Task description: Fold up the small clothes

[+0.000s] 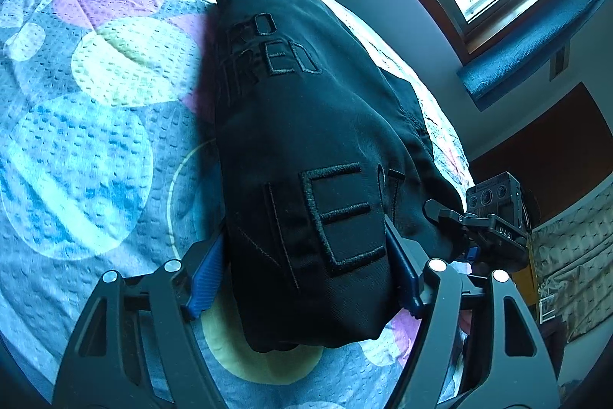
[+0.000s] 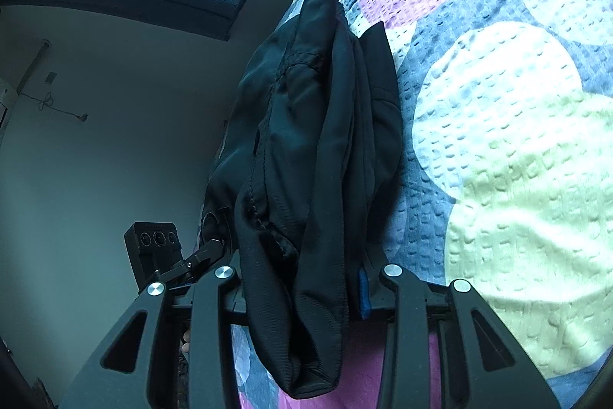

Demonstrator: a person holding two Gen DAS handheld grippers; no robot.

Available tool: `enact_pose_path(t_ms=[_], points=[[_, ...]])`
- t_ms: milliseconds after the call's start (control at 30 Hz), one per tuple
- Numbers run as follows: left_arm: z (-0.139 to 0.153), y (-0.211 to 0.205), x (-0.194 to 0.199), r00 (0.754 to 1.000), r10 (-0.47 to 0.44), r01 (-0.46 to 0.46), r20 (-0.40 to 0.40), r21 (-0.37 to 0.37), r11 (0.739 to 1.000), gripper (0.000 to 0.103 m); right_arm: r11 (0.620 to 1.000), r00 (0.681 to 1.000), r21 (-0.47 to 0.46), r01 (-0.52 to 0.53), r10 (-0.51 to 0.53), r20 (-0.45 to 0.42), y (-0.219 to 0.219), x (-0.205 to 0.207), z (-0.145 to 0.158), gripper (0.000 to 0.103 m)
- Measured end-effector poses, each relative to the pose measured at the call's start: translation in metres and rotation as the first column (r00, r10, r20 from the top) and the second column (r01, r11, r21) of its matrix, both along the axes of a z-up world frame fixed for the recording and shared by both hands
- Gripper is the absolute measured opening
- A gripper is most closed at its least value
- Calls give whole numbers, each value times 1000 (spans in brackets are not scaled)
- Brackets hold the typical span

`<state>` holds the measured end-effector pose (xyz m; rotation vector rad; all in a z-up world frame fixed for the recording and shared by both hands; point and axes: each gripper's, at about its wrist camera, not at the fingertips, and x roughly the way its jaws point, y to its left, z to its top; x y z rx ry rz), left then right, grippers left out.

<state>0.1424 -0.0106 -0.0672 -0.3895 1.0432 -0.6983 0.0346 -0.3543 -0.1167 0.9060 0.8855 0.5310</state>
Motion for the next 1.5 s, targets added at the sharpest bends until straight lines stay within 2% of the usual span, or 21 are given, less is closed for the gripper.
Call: enact_pose_path(t_ms=[167, 300, 367, 467, 533, 567, 600, 667, 700, 800, 867, 1133, 1500], points=[[-1, -1, 2, 1000, 1, -1, -5, -1, 1000, 74, 999, 1000, -32, -2, 2, 2, 3, 18, 1, 39], [-1, 4, 4, 999, 9, -11, -41, -48, 999, 81, 997, 1000, -80, 7, -6, 12, 9, 18, 9, 49], [-2, 9, -1, 999, 14, -18, -51, -68, 998, 84, 995, 1000, -99, 12, -10, 15, 12, 15, 12, 57], [-2, 12, -8, 999, 14, -18, -47, -65, 998, 88, 995, 999, -100, 16, -13, 31, 15, 10, 14, 65], [-2, 11, -10, 999, 9, -11, -35, -54, 998, 88, 995, 999, -94, 19, -16, 42, 15, 10, 14, 66], [-2, 10, -9, 999, 7, -9, -33, -52, 999, 87, 995, 999, -98, 19, -15, 43, 17, 12, 14, 66], [-3, 9, -8, 999, 1, -3, -33, -57, 998, 81, 994, 999, -110, 16, -12, 41, 18, 13, 14, 65], [-4, 9, -8, 999, 7, -8, -32, -46, 999, 78, 989, 999, -149, 13, -8, 34, 24, 20, 14, 46], [-4, 9, -7, 999, 9, -10, -31, -43, 999, 75, 989, 1000, -149, 10, -6, 27, 25, 23, 13, 41], [3, 7, -13, 1000, 14, -14, 3, -12, 1000, 71, 997, 1000, -78, 14, -12, 29, 22, 26, 10, 36], [10, 7, -18, 999, 22, -22, 30, 7, 1000, 70, 998, 999, -61, 12, -9, 35, 21, 26, 12, 35], [5, 18, -34, 1000, 1, -2, 17, 10, 1000, 70, 999, 999, -27, -20, 20, 25, 21, 23, 7, 34], [-5, 18, -30, 1000, -21, 20, 22, 7, 1000, 74, 999, 999, -15, -31, 31, 33, 10, 40, -8, 32]])
